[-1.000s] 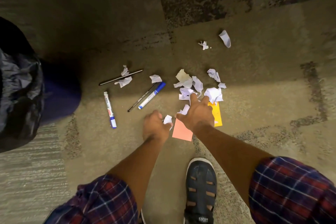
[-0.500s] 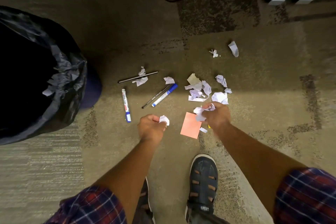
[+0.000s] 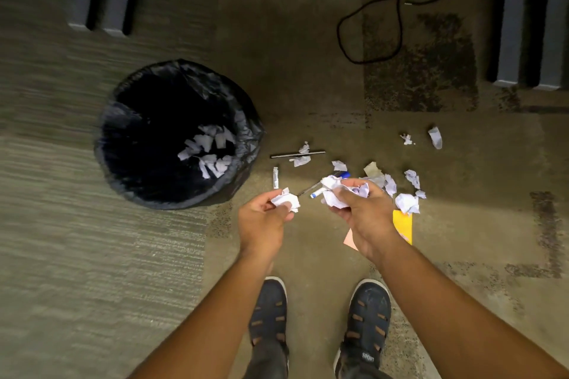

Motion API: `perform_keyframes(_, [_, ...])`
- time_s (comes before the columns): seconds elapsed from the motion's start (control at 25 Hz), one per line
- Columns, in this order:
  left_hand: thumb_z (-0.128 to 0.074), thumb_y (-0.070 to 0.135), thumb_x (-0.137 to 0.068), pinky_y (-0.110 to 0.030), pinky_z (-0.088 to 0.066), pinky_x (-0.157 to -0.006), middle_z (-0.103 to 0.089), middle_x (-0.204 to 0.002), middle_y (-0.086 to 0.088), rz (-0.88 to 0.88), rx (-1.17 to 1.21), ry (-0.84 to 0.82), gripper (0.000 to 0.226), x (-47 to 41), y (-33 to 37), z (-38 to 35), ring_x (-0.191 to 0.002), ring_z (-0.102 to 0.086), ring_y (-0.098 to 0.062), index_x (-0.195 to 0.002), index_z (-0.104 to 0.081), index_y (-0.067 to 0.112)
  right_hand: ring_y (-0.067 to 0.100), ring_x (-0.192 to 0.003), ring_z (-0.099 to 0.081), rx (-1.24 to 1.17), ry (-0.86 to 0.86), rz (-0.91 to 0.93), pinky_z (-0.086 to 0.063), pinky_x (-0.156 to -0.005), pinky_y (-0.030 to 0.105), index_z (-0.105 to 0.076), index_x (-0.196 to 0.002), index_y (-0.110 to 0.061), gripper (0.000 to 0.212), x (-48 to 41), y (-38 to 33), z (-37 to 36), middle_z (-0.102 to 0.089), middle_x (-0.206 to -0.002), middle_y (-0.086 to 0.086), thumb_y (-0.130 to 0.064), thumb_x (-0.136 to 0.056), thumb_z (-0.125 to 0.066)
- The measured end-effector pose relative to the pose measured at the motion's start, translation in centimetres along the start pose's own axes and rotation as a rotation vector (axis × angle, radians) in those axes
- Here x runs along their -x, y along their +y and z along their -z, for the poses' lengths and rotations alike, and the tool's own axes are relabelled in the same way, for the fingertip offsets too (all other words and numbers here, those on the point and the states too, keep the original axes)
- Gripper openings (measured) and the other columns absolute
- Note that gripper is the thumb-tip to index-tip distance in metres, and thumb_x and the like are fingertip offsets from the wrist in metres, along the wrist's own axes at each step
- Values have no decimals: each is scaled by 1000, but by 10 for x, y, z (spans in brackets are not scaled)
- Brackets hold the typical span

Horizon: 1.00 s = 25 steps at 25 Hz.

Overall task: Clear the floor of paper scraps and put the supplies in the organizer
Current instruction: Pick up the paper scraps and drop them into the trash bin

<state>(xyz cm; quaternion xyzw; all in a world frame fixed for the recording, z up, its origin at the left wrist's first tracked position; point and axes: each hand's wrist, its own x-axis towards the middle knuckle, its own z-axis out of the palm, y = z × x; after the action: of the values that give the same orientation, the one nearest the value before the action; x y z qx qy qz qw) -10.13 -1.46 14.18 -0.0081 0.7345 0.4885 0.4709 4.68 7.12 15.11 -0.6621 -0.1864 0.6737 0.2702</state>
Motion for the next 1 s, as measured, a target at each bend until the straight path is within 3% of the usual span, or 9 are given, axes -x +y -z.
perform_keyframes(0.12, [-75, -2, -89, -16, -58, -59, -78, -73, 0, -97, 12, 55, 19, 3, 44, 40, -63, -75, -11, -105, -77, 8, 33, -85, -72, -8, -92, 81, -61, -63, 34, -68, -99, -5, 14, 27, -16, -66, -71, -98, 23, 3, -88, -74])
perform_keyframes(0.32, [-76, 9, -91, -28, -65, -68, -76, -72, 2, -174, -12, 238, 18, -16, 95, 101, -66, -75, -13, -88, -78, 26, 22, -77, -74, 101, -220, 176, -64, -64, 34, -72, -97, -7, 11, 56, -20, -162, -74, -90, 12, -1, -88, -74])
perform_keyframes(0.52, [-69, 7, -96, -23, -64, -72, -78, -95, -8, 27, 146, 385, 19, -38, 108, 129, -80, -78, -17, -114, -73, 10, 21, -87, -72, 253, -268, 77, -66, -76, 37, -66, -106, -16, 23, 57, -7, -220, -70, -106, 10, 2, -92, -67])
perform_keyframes(0.72, [-63, 3, -98, -36, -64, -89, -74, -101, -9, 99, 199, 384, 33, -44, 118, 141, -98, -77, -24, -130, -64, 8, 25, -99, -72, 311, -268, -25, -65, -78, 33, -53, -142, -24, 54, 60, -4, -230, -63, -122, 9, -6, -92, -67])
perform_keyframes(0.88, [-63, 6, -97, -33, -64, -85, -75, -106, -5, 21, 110, 383, 31, -32, 118, 134, -100, -76, -20, -128, -67, 13, 31, -104, -73, 257, -284, -42, -65, -78, 33, -48, -146, -24, 58, 65, -10, -209, -67, -117, 13, -5, -94, -66])
perform_keyframes(1.0, [-63, 7, -98, -31, -64, -76, -74, -103, 2, -175, -42, 365, 27, -14, 109, 113, -93, -75, -15, -120, -70, 19, 25, -90, -72, 260, -282, -15, -65, -74, 36, -53, -137, -21, 46, 69, -8, -177, -66, -120, 11, -7, -95, -63])
